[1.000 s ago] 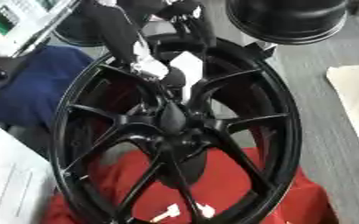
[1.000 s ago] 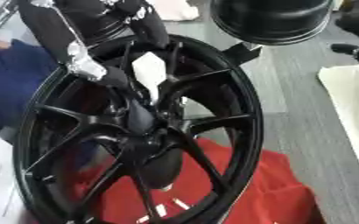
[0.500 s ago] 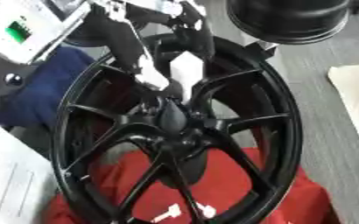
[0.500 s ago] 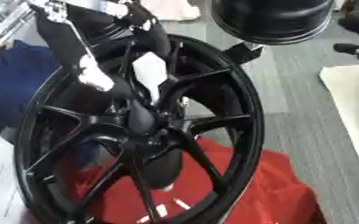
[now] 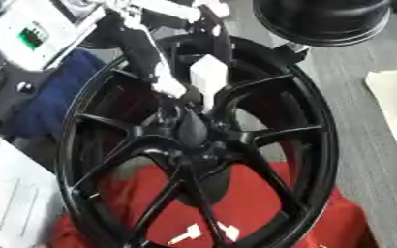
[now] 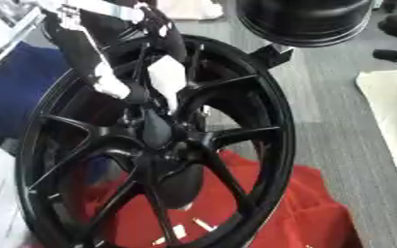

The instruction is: Pull the pin out of the wheel hub.

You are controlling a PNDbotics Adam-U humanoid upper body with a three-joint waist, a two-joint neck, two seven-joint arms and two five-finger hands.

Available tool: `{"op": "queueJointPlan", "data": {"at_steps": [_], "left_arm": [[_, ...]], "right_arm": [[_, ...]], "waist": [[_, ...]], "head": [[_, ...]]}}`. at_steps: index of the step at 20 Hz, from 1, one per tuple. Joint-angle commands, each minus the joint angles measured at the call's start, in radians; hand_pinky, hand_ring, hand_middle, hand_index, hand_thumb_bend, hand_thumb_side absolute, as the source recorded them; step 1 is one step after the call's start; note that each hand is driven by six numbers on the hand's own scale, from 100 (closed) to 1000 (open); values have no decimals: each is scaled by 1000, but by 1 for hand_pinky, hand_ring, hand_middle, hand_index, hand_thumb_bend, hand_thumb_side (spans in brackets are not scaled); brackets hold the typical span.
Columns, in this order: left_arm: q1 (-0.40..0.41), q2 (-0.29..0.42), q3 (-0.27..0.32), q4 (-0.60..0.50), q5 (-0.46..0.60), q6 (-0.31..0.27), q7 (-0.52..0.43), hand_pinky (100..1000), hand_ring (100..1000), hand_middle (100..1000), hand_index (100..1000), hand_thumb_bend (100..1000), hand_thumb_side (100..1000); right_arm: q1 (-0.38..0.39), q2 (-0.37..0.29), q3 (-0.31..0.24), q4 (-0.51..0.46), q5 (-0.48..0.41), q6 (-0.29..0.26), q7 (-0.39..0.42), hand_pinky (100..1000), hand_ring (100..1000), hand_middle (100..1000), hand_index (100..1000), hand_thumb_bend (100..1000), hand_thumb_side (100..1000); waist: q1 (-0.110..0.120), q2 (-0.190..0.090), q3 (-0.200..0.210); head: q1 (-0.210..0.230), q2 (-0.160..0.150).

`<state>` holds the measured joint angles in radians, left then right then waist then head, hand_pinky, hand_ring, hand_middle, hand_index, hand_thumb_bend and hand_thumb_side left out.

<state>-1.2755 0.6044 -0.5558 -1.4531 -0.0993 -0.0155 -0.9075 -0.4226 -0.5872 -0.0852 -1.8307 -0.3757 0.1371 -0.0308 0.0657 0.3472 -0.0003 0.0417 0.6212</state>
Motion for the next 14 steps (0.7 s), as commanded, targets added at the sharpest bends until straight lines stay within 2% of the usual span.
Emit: {"op": "queueJointPlan", "data": {"at_steps": [1,14], "left_arm": [[-13,7,26,5,-4,-7,1,891,892,844,846,320,216],[-4,-2,41,37,-22,-11,1,874,877,815,837,219,151]], "right_arm": [[-12,-15,-4,-18,-4,2,1,802,955,753,737,100,721],[-14,-11,-4,-17,-4,2,2,802,956,753,737,100,724]], "waist": [[-6,-16,-3],[-11,-5,-8]], "head": [[7,-16],[14,-23]]}}
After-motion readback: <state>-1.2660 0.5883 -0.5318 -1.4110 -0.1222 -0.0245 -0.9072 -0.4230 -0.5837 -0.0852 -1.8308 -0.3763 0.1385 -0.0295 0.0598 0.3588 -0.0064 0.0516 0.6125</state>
